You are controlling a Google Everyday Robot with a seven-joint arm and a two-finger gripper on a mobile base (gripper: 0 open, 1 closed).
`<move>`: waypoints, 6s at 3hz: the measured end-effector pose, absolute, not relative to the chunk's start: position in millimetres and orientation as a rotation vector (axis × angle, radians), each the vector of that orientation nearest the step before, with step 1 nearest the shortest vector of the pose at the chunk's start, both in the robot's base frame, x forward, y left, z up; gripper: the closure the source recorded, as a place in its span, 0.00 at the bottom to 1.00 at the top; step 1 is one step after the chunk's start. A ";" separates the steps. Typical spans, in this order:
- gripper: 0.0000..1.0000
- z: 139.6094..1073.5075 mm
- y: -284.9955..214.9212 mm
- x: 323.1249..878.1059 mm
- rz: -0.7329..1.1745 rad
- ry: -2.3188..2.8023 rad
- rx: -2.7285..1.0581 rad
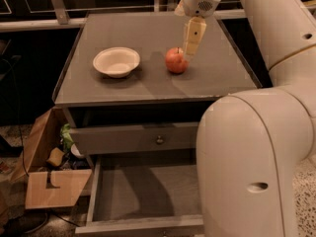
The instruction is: Place apple into middle drawer
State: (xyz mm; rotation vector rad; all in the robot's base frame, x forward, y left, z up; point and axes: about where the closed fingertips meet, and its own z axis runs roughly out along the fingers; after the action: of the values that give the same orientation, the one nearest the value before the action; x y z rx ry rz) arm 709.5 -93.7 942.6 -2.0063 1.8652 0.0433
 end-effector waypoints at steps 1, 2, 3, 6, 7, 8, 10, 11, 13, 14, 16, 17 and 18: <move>0.00 944.3 -90.2 719.7 0.023 1.845 -1.977; 0.00 930.1 -86.6 727.8 0.047 1.860 -1.967; 0.00 914.9 -84.3 733.6 0.081 1.878 -1.964; 0.01 859.9 -90.0 742.2 0.210 1.961 -1.931; 0.01 859.9 -90.0 742.2 0.210 1.961 -1.931; 0.20 859.9 -90.0 742.2 0.210 1.961 -1.931; 0.67 859.9 -90.0 742.2 0.210 1.961 -1.931; 0.90 859.9 -90.0 742.2 0.210 1.961 -1.931; 1.00 917.3 -116.3 720.4 0.086 1.955 -1.755; 1.00 960.1 -130.8 685.1 0.001 1.928 -1.646; 1.00 965.2 -130.7 619.0 -0.021 1.919 -1.556; 1.00 967.1 -142.7 621.9 -0.053 1.949 -1.556; 1.00 964.6 -155.8 595.4 -0.057 2.003 -1.536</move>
Offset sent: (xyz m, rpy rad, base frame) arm 0.0173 -0.0003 -0.0269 0.0118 0.0686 -0.0176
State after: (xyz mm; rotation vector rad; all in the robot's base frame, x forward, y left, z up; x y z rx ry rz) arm 595.4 -155.8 964.6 -1.5358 2.0028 -0.0572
